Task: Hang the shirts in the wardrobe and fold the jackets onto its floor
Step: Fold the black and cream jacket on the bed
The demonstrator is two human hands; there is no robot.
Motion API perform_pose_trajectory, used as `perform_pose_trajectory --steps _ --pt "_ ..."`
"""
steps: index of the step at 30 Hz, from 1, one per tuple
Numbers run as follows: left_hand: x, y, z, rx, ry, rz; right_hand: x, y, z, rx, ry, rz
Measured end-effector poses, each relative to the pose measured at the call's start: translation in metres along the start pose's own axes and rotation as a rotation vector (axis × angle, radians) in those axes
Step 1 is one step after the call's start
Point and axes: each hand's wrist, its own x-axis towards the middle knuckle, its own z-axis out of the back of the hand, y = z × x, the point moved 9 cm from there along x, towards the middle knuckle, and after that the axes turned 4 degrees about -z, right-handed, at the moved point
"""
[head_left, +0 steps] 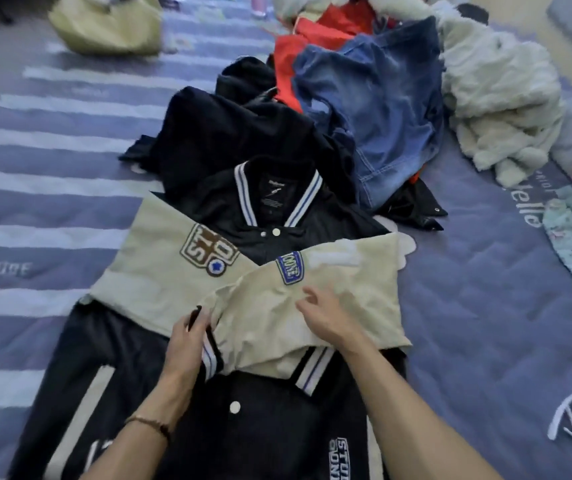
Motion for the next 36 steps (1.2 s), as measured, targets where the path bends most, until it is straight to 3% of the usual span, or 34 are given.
perform_pose_trajectory --steps 3,5,8,10,12,14,17,20,24,26,29,31,33,35,36 --pt "0.005 0.006 0.02 0.543 -0.057 -0.093 0.004 -0.025 -0.039 -0.305 0.059 0.0" --pt "0.011 0.001 0.031 0.623 -0.097 -0.129 0.006 -0.027 -0.051 -0.442 -0.045 0.029" --pt "0.028 -0.03 0.048 0.555 -0.172 -0.255 0.005 -0.016 -0.037 -0.49 -0.338 0.101" --pt "0.039 -0.044 0.073 0.677 -0.297 -0.265 0.008 -0.009 -0.046 -0.525 -0.32 0.166" --pt "0.044 -0.051 0.076 1.0 -0.356 -0.337 0.011 -0.008 -0.062 -0.515 -0.217 0.233" --pt "0.041 -0.05 0.037 1.206 -0.255 -0.585 0.009 -0.009 -0.063 -0.494 -0.196 0.286" --pt "0.027 -0.028 -0.046 1.294 0.001 -0.877 0.011 -0.021 -0.038 -0.556 -0.349 0.329" --pt "0.018 -0.007 -0.12 1.357 0.218 -0.932 0.026 -0.039 -0.01 -0.747 -0.379 0.293" --pt "0.045 0.018 -0.183 1.463 0.276 -0.905 0.06 -0.071 -0.003 -1.001 -0.223 0.513" --pt "0.066 0.037 -0.192 1.52 0.238 -0.88 0.088 -0.108 0.03 -0.992 -0.246 0.374" --pt "0.08 0.047 -0.193 1.558 0.15 -0.911 0.114 -0.156 0.102 -0.865 -0.418 0.039" --pt "0.077 0.04 -0.194 1.568 0.114 -0.917 0.111 -0.127 0.107 -0.86 -0.538 0.173" --pt "0.072 0.038 -0.196 1.573 0.129 -0.95 0.109 -0.081 0.076 -0.809 -0.51 0.428" --pt "0.072 0.033 -0.18 1.58 0.081 -0.906 0.112 -0.049 0.031 -0.85 -0.344 0.694" --pt "0.075 0.028 -0.158 1.57 -0.028 -0.83 0.116 -0.042 0.019 -0.919 -0.256 0.706"
